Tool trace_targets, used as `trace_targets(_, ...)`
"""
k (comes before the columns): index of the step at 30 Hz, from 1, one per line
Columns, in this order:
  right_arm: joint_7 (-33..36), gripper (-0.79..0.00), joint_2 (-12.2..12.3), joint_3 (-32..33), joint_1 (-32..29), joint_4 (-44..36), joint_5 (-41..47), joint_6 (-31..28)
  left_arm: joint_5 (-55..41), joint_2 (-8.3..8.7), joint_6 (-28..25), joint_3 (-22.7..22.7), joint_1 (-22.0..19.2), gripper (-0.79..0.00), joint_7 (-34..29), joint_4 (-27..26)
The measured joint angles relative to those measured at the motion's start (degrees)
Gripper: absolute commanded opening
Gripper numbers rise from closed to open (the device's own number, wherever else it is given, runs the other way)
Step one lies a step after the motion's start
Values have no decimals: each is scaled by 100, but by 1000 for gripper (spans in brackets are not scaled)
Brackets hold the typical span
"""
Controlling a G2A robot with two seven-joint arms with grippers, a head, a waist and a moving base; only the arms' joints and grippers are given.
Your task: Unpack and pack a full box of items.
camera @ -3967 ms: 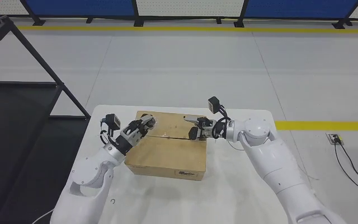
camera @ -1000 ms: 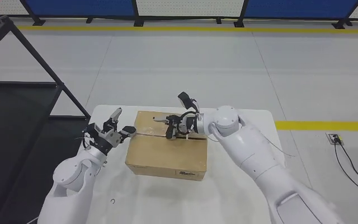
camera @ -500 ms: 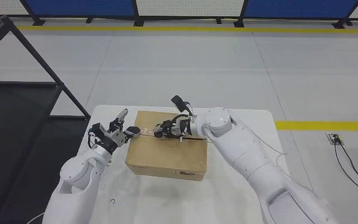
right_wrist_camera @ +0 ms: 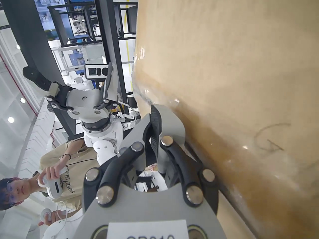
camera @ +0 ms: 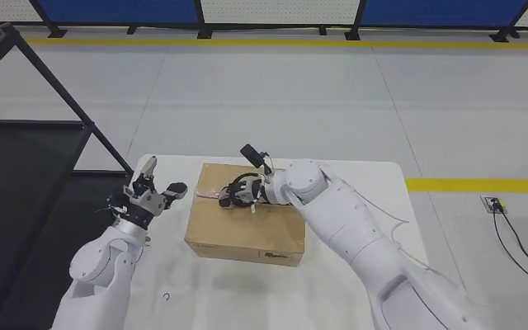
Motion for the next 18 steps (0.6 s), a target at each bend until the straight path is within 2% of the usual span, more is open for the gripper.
trace_targets(4,-100,-785,-138,-92,106,161,-152,130,-352,41,-56,-490,265,0,43,12)
trace_targets(7,-44,-785,-219,-135,202,319,-245,230,-414,69,-25,-676,367,0,-11,53)
trace_targets(18,121,-785,-232,-22,414,918,-407,339,-525,106,90,-738,306,0,-118,131)
